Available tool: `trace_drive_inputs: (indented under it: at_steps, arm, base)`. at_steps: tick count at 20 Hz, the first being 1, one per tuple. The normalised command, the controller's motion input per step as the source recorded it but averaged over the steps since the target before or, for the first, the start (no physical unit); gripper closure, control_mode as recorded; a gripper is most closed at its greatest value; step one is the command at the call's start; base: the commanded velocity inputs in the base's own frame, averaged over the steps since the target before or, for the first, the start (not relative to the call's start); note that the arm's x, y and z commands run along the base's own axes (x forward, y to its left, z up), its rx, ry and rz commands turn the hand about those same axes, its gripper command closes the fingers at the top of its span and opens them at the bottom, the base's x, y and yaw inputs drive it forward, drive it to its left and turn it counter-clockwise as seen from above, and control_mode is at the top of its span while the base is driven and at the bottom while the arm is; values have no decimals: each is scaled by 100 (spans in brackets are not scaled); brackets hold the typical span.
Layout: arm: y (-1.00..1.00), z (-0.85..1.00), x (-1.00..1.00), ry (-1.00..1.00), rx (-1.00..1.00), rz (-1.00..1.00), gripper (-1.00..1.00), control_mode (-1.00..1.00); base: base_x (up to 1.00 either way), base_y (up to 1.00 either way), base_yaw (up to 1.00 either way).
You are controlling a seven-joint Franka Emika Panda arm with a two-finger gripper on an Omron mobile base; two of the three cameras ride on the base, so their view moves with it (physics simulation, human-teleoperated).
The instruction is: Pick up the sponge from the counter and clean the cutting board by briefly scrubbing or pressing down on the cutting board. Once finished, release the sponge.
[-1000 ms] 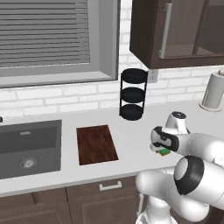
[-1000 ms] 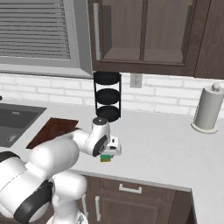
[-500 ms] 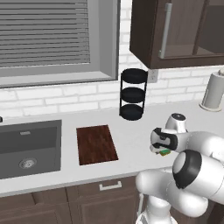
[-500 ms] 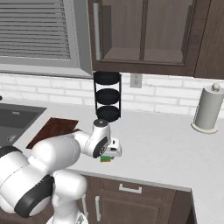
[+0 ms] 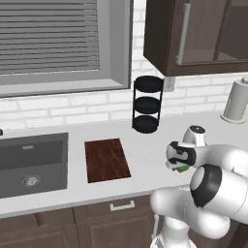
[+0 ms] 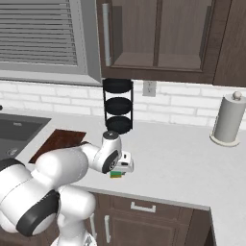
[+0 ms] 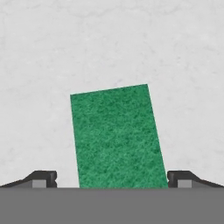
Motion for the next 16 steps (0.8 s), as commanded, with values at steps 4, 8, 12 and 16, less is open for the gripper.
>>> trace_drive_inputs:
  at_steps: [4,8,12,16]
  arm:
    - [0,-11,0,0,0,0,100,-100]
    - [0,-5,0,0,0,0,100,-100]
    - [0,0,0,0,0,0,100,-100]
    - [0,0,5,0,0,0,100,-100]
  base:
    - [0,0,0]
    - [0,0,0]
    - [0,0,0]
    - [0,0,0]
